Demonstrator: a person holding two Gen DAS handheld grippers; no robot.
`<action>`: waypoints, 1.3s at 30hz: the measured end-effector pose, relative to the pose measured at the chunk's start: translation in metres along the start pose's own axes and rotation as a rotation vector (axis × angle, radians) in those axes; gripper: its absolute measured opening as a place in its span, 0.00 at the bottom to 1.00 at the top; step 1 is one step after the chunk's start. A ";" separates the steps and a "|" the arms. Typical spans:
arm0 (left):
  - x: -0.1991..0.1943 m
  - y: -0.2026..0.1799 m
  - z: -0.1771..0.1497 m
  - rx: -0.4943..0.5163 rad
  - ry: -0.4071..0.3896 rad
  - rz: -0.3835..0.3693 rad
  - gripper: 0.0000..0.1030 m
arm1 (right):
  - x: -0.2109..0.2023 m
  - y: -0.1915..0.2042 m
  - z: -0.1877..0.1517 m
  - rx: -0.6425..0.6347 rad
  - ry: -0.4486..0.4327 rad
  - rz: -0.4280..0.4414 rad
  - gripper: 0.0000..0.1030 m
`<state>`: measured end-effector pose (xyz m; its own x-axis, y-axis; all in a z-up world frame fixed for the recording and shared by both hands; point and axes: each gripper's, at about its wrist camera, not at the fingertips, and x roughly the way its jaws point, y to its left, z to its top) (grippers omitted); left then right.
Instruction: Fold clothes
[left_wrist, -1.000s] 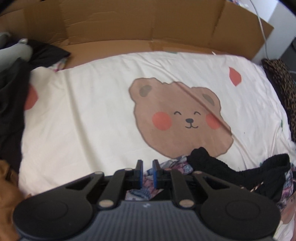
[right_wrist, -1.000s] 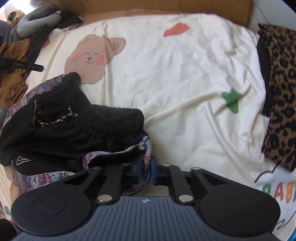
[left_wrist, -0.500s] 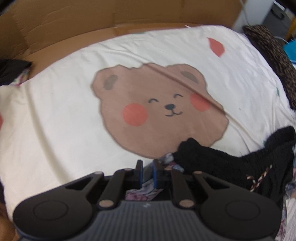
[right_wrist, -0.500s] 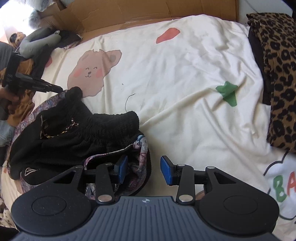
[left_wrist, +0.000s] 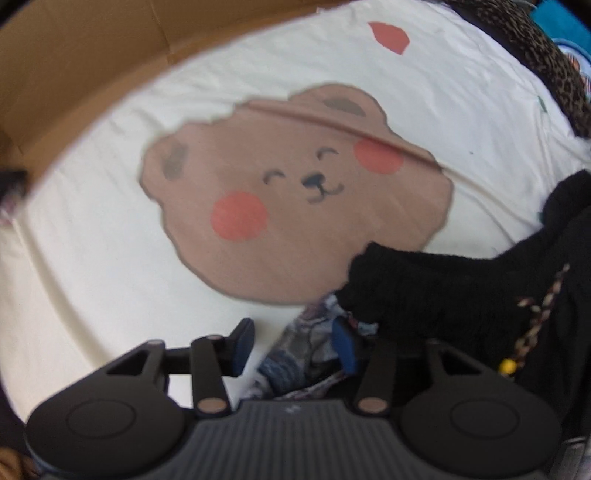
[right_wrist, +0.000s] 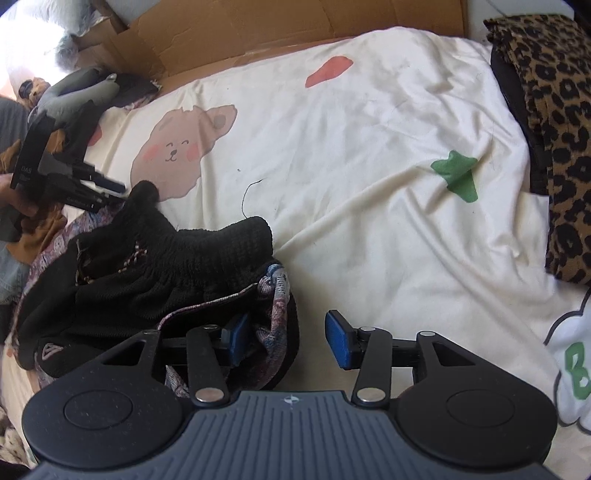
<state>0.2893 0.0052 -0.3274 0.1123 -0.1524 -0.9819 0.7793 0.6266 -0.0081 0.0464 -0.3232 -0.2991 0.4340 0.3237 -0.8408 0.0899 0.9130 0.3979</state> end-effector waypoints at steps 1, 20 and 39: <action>0.002 0.001 0.000 -0.008 0.010 -0.014 0.48 | 0.001 0.000 0.000 0.006 0.001 0.012 0.50; -0.002 -0.023 -0.010 0.096 -0.041 -0.115 0.07 | 0.022 0.010 -0.009 -0.009 0.032 0.092 0.05; -0.074 0.022 -0.003 -0.118 -0.383 0.009 0.05 | -0.017 -0.010 0.062 -0.003 -0.164 -0.067 0.01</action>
<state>0.2964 0.0325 -0.2557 0.3573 -0.4064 -0.8409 0.7034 0.7094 -0.0440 0.0941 -0.3528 -0.2660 0.5675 0.2172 -0.7942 0.1215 0.9320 0.3416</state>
